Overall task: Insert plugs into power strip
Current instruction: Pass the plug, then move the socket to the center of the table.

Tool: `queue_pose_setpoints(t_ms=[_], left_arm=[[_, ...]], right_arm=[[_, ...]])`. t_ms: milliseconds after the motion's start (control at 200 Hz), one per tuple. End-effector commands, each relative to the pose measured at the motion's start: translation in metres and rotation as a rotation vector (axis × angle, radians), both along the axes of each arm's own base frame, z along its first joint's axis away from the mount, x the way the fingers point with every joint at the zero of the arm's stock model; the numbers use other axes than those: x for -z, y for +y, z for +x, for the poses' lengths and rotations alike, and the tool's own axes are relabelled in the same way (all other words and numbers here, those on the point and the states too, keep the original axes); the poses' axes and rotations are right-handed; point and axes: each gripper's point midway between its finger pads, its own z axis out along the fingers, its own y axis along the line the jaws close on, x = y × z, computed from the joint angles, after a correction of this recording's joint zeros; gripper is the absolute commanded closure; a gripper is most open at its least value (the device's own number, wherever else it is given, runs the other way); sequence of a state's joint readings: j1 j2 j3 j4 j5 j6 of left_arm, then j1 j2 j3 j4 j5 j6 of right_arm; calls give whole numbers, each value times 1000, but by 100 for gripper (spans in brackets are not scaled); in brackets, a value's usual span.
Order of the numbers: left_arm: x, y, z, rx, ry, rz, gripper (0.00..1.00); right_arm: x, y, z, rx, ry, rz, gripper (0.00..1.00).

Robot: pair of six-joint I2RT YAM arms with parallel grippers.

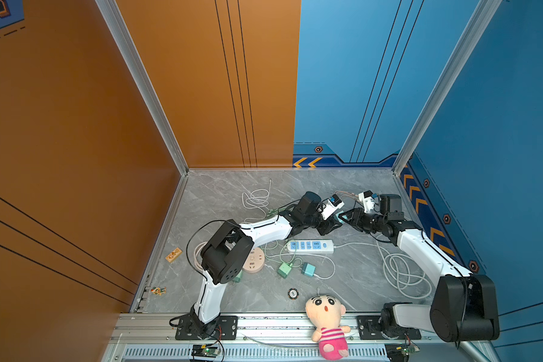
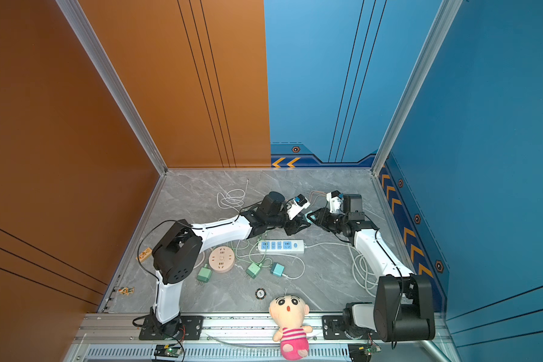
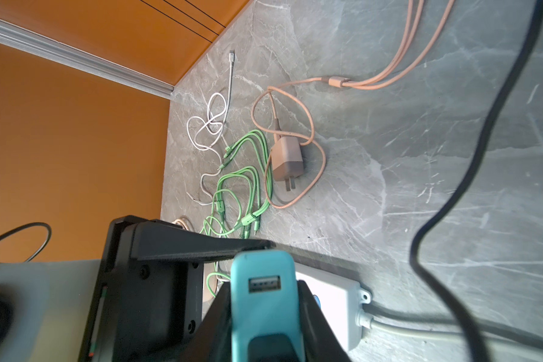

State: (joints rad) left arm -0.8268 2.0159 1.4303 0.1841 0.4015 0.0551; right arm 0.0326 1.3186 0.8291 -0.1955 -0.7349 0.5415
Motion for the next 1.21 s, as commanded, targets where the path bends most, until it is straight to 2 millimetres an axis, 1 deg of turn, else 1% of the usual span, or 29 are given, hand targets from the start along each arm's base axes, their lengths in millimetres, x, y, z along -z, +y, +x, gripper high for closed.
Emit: queue_pose_setpoints(t_ms=[0, 120, 205, 320, 375, 450, 526, 586, 716, 801, 856, 986, 1076, 1151, 1166, 1201], left_arm=[[-6, -5, 0, -7, -24, -22, 67], [-8, -6, 2, -16, -33, -27, 67], [-10, -6, 4, -20, -40, -30, 66], [-12, -3, 6, -36, -44, -30, 50], [-16, 0, 6, -41, -43, -34, 46], [-19, 4, 3, -34, -34, -43, 42], [-23, 9, 5, -43, -23, -52, 37], [-25, 12, 7, -51, -13, -58, 33], [-24, 19, 8, -68, 2, -59, 32], [-23, 29, 10, -104, 15, -45, 32], [-17, 37, 9, -121, 34, 1, 32], [-1, 51, -8, -113, 90, 118, 36], [12, 62, -20, -116, 139, 180, 36], [22, 74, -22, -154, 156, 253, 38], [29, 79, -24, -163, 174, 288, 38], [34, 84, -26, -177, 183, 319, 39]], right_arm=[[-10, 5, -1, -16, -14, 44, 70], [-5, 7, -3, -27, 1, 48, 70], [-2, 8, -3, -31, 12, 50, 75], [0, 3, -2, -13, 9, 20, 80], [-1, -2, -1, 2, 1, -8, 82], [-2, -7, 0, 18, -16, -51, 91], [-4, -14, 2, 43, -26, -79, 100], [-4, -17, 3, 57, -23, -87, 100], [-7, -21, 5, 70, -29, -103, 100], [-9, -28, 5, 90, -40, -150, 100], [-10, -36, 4, 107, -45, -207, 100], [-18, -52, 2, 140, -65, -313, 100], [-25, -57, 1, 158, -87, -335, 100], [-28, -60, 0, 172, -98, -344, 100], [-29, -60, 0, 174, -100, -347, 100], [-30, -62, -1, 180, -102, -354, 100]])
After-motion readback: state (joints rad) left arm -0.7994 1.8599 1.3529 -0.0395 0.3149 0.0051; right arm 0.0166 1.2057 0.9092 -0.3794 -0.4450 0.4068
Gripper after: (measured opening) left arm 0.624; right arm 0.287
